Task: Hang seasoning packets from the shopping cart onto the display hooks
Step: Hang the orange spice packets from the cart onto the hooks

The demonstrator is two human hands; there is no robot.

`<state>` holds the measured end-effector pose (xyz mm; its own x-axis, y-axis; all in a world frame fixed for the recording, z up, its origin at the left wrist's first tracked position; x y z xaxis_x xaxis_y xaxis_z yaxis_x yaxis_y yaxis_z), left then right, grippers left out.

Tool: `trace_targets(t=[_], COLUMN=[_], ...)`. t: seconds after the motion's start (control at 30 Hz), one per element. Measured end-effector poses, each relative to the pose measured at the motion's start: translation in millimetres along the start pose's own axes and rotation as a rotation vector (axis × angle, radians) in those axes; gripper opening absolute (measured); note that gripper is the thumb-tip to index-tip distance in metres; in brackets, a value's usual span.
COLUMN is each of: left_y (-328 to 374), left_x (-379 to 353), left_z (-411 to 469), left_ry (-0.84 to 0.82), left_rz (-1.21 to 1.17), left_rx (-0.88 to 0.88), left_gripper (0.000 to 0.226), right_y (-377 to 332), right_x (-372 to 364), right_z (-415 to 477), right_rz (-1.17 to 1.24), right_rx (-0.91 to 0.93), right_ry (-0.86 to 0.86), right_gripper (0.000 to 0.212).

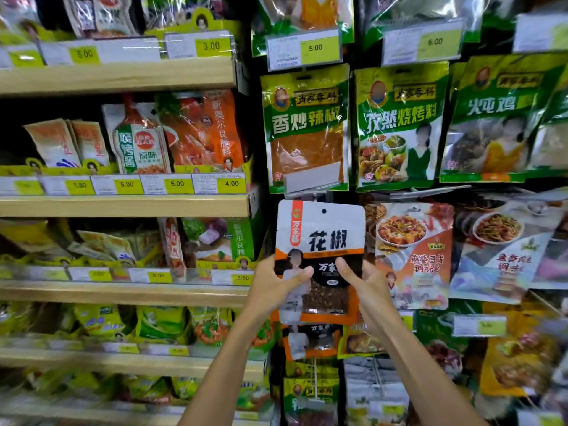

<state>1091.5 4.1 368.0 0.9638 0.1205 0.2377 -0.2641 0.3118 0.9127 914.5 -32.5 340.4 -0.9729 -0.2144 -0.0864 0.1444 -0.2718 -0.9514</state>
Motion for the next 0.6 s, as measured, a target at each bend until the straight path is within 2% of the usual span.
trace_targets(t=[0.03, 0.1, 0.17, 0.23, 0.3, 0.4, 0.6], left_y=[7, 19, 34, 40, 40, 26, 14], left_x=[4, 22, 43, 61, 73, 84, 92], left_z=[1, 5, 10, 23, 39, 54, 61], left_ry=[0.037, 0.301, 0.669, 0.836, 0.828, 0.728, 0.681], left_rz=[0.024, 0.230, 0.636, 0.912, 1.059, 1.197, 1.214], left_rx=[-0.072, -0.287, -0.592, -0.780, -0.800, -0.803, -0.885], left_gripper=[0.026, 0.010, 0.010, 0.014, 0.019, 0.022, 0.024], right_y=[3, 9, 14, 17, 15, 9, -1], right_x=[4, 11, 15, 16, 14, 8, 3], right_z=[0, 0, 1, 4, 9, 19, 40], right_rz=[0.009, 0.004, -0.005, -0.011, -0.032, -0.062, -0.059], right_rx=[-0.009, -0.034, -0.047, -0.056, -0.054, -0.040, -0.025], right_ry=[0.013, 0.025, 0.035, 0.040, 0.033, 0.001, 0.026], right_gripper=[0.023, 0.023, 0.020, 0.024, 0.028, 0.027, 0.032])
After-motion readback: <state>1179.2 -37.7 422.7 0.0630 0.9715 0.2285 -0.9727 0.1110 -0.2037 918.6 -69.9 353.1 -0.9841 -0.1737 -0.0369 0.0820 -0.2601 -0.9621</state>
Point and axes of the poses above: each hand's wrist, its own z-axis towards the middle knuckle, its own x-axis out of the back of the hand, y = z × x, the point moved 2 cm from there along z, towards the middle knuckle, and after that the axes turned 6 degrees about -y, right-handed, at the moved point
